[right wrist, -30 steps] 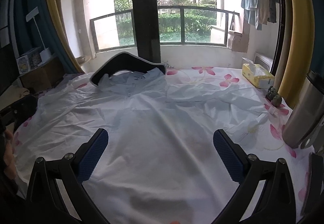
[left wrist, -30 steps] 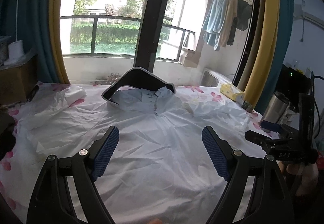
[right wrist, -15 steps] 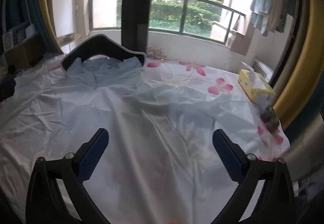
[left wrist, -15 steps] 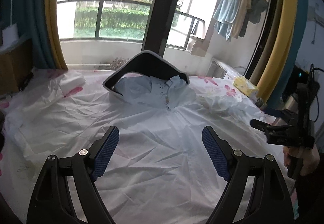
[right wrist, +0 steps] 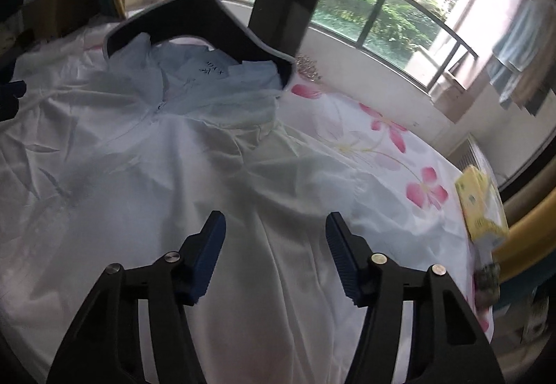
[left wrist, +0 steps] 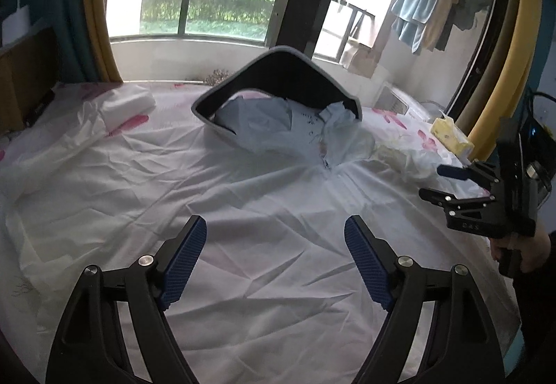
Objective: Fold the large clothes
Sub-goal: 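Reach the right gripper to the white coat's side edge and close on it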
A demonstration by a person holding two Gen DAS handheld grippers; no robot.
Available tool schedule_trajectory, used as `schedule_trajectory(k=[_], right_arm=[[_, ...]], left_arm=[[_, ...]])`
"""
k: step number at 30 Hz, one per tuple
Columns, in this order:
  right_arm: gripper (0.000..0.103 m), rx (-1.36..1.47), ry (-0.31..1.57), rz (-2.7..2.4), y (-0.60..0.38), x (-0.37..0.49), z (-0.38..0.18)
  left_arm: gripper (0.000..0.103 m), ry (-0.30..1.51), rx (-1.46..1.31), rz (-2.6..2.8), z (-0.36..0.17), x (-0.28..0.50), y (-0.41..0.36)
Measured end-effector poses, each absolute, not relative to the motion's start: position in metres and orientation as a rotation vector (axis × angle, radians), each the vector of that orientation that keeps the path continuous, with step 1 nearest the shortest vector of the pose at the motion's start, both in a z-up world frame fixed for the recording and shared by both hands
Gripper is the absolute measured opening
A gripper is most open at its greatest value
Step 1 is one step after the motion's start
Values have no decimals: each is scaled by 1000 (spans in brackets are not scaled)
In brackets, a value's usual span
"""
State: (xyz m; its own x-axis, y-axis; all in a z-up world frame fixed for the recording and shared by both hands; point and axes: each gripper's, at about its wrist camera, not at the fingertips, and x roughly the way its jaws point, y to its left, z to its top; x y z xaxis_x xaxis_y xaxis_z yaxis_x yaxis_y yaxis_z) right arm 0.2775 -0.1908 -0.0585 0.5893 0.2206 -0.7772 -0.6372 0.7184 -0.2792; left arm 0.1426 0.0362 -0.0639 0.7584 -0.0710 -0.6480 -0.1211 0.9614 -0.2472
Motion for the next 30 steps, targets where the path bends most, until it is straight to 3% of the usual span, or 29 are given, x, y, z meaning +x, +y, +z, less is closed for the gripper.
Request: schedule_trajectory(k=[9, 12, 13, 14, 30], right_arm=[[58, -619, 821, 590, -174, 301, -73], [27, -577, 832, 592, -178, 310, -73], [11, -560, 830, 590, -179, 312, -71], [5, -545, 829, 594, -179, 312, -71], [2, -468, 655, 532, -201, 290, -2]], left_arm=[[84, 739, -301, 0, -74, 149, 36], [84, 735, -304, -6, -73, 148, 36], [84, 734, -304, -7, -72, 147, 35], [84, 731, -302, -8, -71, 147, 35], [79, 666, -289, 25, -42, 121, 41]])
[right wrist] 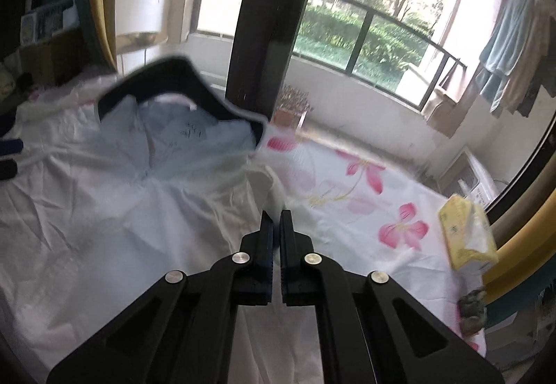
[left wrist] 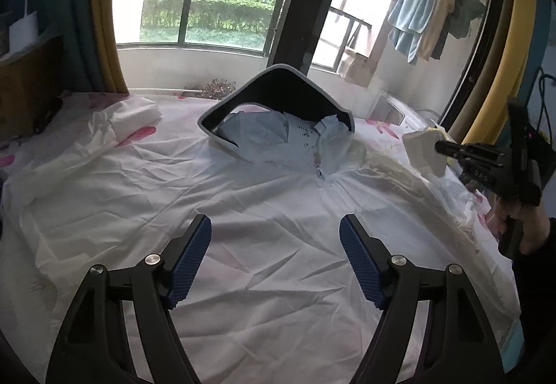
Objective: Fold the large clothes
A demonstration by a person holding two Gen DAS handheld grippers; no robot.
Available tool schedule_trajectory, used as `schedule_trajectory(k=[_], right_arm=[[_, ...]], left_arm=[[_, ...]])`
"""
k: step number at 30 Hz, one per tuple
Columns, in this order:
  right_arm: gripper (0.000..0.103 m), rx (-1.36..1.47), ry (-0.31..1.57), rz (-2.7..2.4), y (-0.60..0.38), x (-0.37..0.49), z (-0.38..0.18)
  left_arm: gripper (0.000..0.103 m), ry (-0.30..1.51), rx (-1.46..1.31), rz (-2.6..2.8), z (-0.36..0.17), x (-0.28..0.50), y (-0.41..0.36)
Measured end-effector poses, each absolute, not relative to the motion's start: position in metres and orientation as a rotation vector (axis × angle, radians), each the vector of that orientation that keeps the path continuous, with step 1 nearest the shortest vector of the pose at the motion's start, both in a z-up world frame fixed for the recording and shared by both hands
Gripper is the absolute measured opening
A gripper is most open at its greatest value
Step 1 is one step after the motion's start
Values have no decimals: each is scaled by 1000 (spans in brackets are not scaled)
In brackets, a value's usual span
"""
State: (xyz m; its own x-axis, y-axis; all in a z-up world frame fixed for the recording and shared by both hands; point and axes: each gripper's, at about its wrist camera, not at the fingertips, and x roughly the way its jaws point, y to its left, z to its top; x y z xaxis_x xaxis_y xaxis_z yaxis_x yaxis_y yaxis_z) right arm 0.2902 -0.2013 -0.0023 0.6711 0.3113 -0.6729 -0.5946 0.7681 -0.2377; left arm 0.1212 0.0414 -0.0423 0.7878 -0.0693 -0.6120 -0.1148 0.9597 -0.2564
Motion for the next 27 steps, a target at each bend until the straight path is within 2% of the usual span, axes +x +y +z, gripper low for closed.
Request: schedule_trajectory(k=[8, 27], right_arm=[[2, -467, 588, 583, -180, 259, 29], [2, -496, 556, 703, -60, 224, 35]], left_arm=[[79, 642, -302, 46, -37, 96, 55], [79, 561, -313, 123, -37, 37, 127]])
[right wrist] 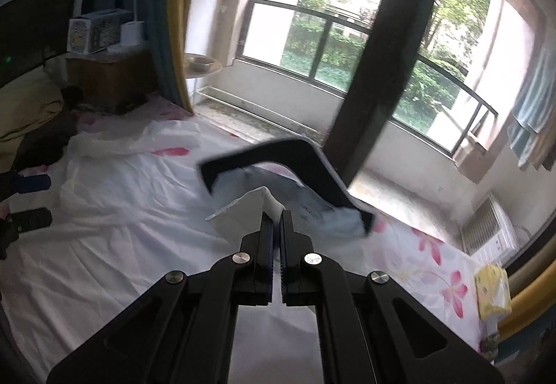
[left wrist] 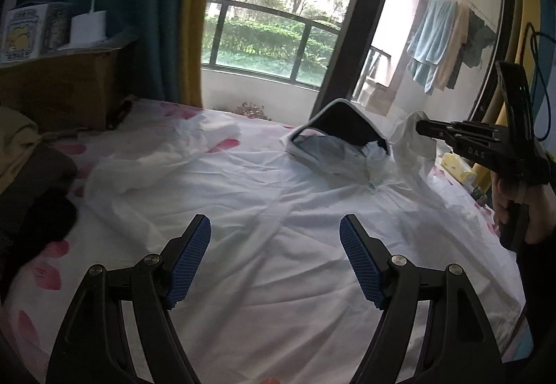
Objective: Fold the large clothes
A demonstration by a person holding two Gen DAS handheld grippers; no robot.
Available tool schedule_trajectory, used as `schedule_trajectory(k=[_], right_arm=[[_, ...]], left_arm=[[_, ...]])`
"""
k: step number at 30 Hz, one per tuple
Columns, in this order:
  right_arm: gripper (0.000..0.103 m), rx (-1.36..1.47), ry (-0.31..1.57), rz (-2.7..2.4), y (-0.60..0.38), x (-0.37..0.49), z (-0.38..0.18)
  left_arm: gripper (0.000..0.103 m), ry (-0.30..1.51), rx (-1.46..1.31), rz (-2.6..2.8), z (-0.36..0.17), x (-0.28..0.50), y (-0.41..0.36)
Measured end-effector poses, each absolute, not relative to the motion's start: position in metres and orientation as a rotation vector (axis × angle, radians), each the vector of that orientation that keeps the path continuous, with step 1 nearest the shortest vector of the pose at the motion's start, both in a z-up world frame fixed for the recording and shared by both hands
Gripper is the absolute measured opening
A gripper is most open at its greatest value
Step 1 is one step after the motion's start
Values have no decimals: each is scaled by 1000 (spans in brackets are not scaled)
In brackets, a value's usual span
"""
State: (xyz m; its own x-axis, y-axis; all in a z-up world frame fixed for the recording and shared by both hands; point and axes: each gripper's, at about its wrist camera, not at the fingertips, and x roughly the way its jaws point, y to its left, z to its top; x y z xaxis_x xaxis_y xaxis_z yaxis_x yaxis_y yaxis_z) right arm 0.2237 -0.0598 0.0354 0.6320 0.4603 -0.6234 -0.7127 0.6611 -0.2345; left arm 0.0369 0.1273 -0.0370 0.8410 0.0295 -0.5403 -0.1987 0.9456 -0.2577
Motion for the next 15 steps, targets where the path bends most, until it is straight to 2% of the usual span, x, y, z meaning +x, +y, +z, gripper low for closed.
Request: schedule_trajectory(k=[15], right_arm=[[2, -516, 626, 842, 33, 196, 1]], left_arm=[[79, 556, -360, 207, -45, 22, 178]])
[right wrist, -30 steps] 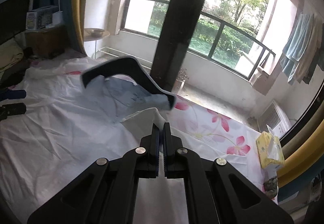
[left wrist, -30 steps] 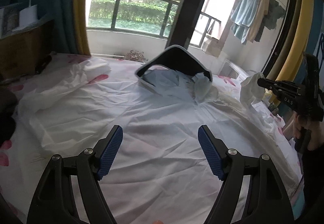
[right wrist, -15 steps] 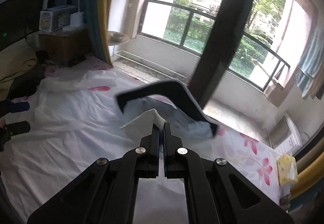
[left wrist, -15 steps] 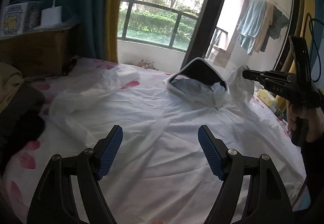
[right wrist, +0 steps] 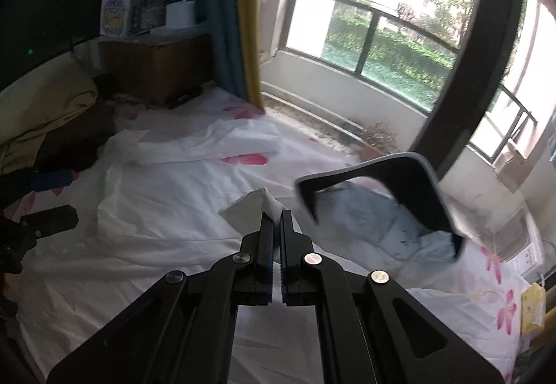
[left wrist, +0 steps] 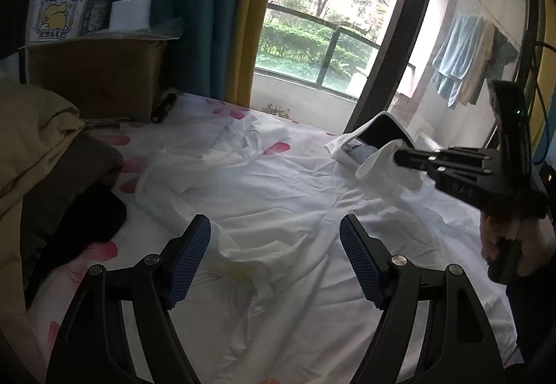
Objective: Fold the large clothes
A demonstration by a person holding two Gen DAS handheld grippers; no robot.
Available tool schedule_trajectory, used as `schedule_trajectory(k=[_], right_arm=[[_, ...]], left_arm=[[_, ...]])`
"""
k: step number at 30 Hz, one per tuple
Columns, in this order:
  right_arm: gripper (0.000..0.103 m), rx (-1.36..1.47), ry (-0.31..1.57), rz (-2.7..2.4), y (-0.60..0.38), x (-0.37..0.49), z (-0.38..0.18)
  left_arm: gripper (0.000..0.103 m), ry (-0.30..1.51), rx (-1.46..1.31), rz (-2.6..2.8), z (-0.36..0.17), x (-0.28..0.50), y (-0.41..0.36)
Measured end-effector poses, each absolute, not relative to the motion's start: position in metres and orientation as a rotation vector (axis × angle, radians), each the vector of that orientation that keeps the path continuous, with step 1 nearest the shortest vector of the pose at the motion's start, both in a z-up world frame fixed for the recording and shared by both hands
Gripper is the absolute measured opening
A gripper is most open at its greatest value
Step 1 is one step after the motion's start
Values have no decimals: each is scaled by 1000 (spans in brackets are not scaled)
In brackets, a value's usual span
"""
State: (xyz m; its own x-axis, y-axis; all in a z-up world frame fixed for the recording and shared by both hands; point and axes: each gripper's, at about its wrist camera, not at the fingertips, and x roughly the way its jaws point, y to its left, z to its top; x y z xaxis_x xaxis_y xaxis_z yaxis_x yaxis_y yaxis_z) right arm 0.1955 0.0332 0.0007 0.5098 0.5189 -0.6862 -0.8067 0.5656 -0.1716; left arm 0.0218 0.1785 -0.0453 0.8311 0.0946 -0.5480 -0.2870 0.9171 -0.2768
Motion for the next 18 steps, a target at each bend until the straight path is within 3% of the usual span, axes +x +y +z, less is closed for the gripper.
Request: schedule_trajectory(k=[13, 15, 16, 17, 18], right_arm=[[5, -490, 715, 888, 60, 197, -29], [23, -457, 772, 942, 61, 197, -34], [47, -451, 795, 974, 62, 194, -37], [65, -456, 793, 985, 61, 191, -38], [66, -463, 787, 995, 61, 187, -38]], left_arm=[[79, 573, -382, 176, -47, 31, 180], [79, 577, -379, 176, -46, 33, 179], [79, 582, -375, 176, -46, 35, 178], [79, 588, -370, 177, -46, 36, 178], [79, 594, -363, 178, -46, 37, 177]])
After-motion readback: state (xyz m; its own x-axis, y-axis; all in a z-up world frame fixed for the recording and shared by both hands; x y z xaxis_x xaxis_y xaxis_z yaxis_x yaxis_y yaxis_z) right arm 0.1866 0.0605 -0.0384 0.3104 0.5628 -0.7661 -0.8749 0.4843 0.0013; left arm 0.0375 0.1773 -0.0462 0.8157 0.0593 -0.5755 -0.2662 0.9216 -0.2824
